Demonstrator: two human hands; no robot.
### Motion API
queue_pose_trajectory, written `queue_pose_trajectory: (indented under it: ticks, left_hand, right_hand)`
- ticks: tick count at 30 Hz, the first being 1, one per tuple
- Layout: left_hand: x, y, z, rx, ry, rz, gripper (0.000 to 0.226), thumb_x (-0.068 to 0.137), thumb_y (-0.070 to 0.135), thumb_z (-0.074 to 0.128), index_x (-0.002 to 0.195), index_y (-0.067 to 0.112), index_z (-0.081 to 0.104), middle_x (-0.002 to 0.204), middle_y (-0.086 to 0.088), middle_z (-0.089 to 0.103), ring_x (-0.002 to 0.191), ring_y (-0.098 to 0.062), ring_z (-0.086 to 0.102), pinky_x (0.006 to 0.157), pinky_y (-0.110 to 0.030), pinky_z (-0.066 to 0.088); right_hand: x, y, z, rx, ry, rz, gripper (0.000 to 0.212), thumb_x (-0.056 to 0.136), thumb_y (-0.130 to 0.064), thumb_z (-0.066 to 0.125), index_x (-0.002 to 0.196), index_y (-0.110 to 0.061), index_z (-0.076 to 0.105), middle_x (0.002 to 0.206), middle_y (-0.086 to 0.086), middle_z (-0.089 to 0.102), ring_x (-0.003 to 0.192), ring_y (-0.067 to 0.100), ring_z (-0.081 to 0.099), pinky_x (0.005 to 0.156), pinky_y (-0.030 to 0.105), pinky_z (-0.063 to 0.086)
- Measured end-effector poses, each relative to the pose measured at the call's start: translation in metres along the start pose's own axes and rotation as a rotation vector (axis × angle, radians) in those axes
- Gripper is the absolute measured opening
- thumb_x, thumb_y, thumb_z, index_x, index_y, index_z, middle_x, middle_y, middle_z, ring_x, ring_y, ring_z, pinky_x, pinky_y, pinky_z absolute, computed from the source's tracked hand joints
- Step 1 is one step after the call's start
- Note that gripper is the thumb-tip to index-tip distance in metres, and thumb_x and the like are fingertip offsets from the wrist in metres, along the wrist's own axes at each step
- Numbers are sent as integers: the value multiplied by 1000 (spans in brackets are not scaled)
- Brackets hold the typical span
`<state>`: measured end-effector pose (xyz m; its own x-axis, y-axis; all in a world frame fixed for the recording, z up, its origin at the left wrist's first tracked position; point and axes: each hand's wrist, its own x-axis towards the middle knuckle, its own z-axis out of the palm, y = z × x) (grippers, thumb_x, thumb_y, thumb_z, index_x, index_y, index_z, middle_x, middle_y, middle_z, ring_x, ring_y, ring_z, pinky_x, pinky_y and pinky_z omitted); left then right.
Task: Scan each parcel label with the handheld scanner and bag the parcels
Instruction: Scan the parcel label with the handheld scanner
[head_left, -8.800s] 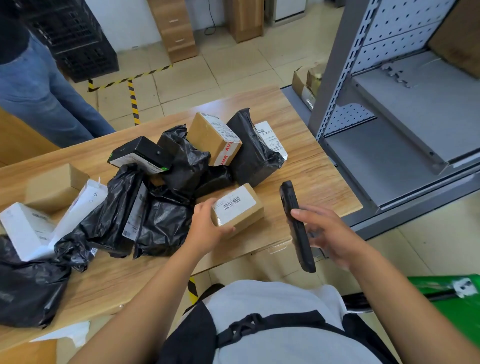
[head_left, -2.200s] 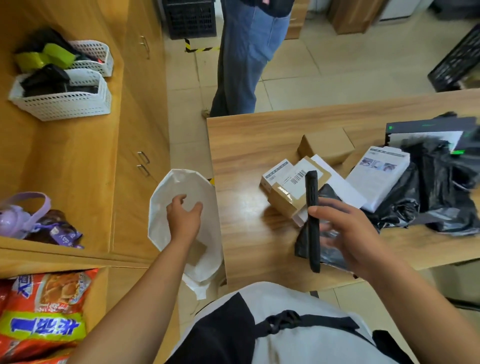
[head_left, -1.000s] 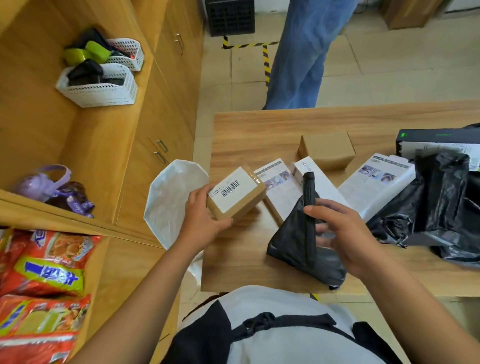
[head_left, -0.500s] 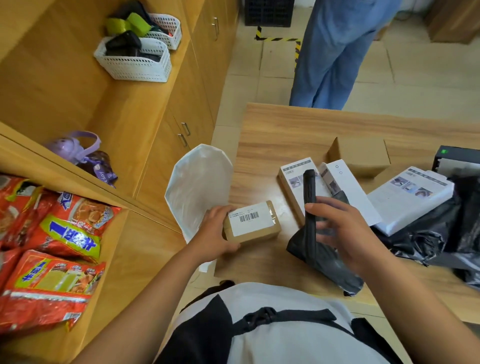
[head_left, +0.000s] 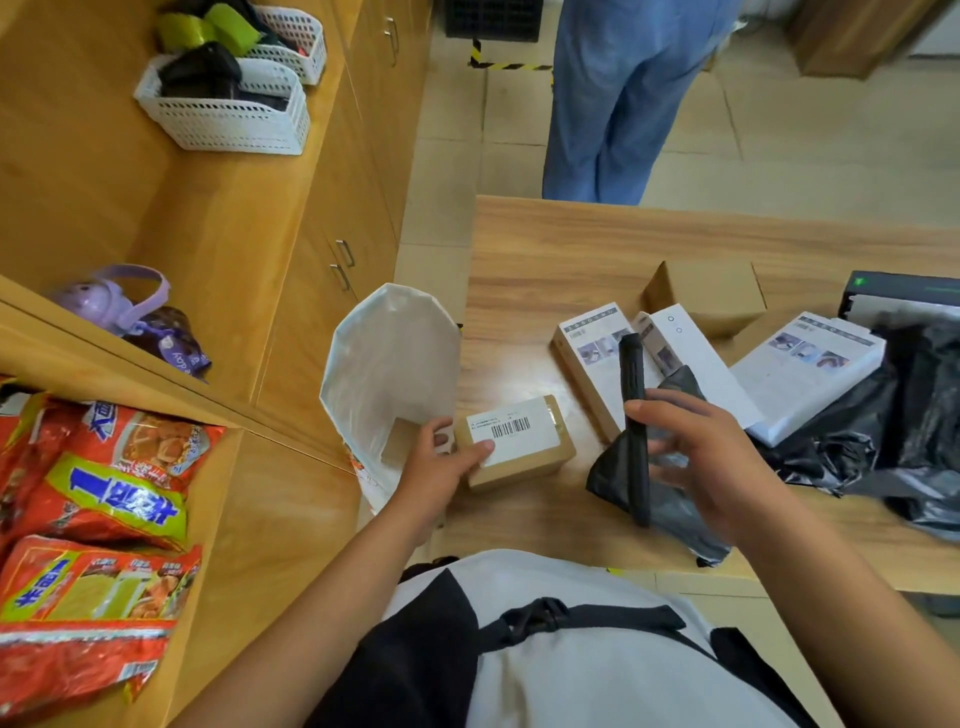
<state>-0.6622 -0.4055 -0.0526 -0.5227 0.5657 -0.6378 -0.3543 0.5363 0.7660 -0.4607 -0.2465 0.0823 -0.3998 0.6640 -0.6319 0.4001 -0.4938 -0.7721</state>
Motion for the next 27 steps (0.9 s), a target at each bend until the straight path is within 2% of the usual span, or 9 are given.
queue_pose_trajectory:
  ticks: [2,6,9,12,15,17,20,23,27]
  left_hand:
    - [0,-3,3,23,-60,19,58,77,27,84,121,38,48,125,12,55,105,-3,56,71,-15,45]
    - [5,-1,1,25,-117,17,48,77,23,84,103,45,50,105,24,59,89,8,59,56,-4,45]
    - [10,2,-3,28,-144,3,49,75,23,85,102,46,51,95,29,62,79,12,62,52,-3,44]
    - [15,4,-5,45,-187,12,50,75,23,85,101,48,51,87,37,64,77,17,61,53,-4,46]
    - [20,6,-7,61,-210,27,49,74,26,86,100,52,53,97,31,64,89,6,63,64,-14,49]
    - [24,6,-9,67,-230,38,49,73,26,86,98,55,55,104,26,64,95,0,62,68,-20,51]
    - [28,6,-11,74,-263,41,52,73,26,86,94,61,55,107,23,63,98,-3,63,70,-25,53]
    - [31,7,-13,82,-291,48,55,73,24,87,87,67,55,98,27,65,96,-1,63,69,-24,55]
    - [36,9,-14,98,-312,56,55,73,24,87,91,65,55,111,20,61,102,-5,61,79,-31,57]
  right_hand:
    - [-3,-3,2,-27,2,1,53,47,-52,84,96,-32,79,97,-1,80,92,25,70,79,43,50]
    - [-9,-13,3,-184,-35,-11,52,54,-46,83,102,-29,74,83,-11,79,69,5,74,70,33,50]
    - [-9,-22,3,-377,-69,20,58,46,-53,84,98,-31,72,94,-5,77,83,17,75,70,33,55]
    - [-10,-31,4,-586,-81,34,57,41,-58,83,89,-28,74,89,-2,77,74,18,76,56,27,60]
    - [-11,-37,9,-814,-106,67,68,43,-63,81,98,-23,73,94,4,76,63,19,74,57,31,62]
    - [-12,-41,14,-916,-148,122,66,52,-59,84,99,-13,73,81,10,78,47,19,68,48,27,56]
    - [-15,-44,24,-1024,-168,201,41,67,-50,86,88,-19,70,52,-6,70,38,14,65,38,18,45]
    - [-18,-45,34,-1155,-154,207,41,66,-58,82,87,-25,69,53,-10,70,40,8,65,44,21,45]
    - [-19,-43,40,-1201,-138,219,40,67,-60,80,85,-26,68,44,-23,61,32,-2,55,52,24,41]
